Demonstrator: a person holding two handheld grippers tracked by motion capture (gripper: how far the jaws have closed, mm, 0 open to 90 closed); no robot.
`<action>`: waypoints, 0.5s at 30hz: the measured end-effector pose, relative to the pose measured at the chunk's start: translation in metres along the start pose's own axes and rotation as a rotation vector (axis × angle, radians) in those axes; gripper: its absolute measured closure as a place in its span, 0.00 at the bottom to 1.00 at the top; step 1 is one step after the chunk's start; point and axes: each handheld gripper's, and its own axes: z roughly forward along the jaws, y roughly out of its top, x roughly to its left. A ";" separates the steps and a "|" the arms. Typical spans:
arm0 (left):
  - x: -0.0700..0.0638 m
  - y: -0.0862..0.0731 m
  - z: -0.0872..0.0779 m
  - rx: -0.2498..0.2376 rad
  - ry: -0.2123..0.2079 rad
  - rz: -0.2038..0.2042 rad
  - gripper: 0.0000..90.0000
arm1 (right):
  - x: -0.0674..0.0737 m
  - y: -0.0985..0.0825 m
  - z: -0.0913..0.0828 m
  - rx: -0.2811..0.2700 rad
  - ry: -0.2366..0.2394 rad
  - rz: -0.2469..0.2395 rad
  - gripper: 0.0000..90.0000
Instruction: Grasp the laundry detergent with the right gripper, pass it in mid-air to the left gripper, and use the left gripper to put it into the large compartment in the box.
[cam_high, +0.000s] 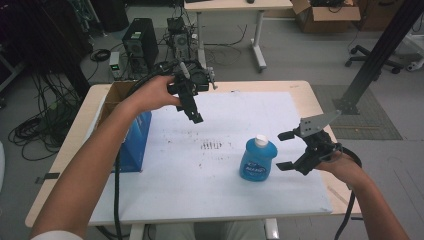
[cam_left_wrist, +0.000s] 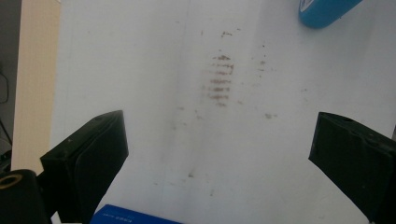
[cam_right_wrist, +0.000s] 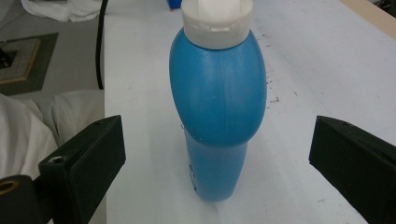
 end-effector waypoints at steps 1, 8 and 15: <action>0.000 0.000 0.000 0.000 0.000 0.000 0.05 | 0.000 0.000 0.000 0.000 0.000 0.000 0.04; 0.000 0.001 0.001 0.004 0.000 0.000 0.05 | -0.002 -0.012 0.006 -0.044 0.004 0.021 0.03; 0.000 0.000 0.003 0.008 -0.006 -0.007 0.05 | -0.005 -0.023 0.010 -0.073 -0.004 0.032 0.03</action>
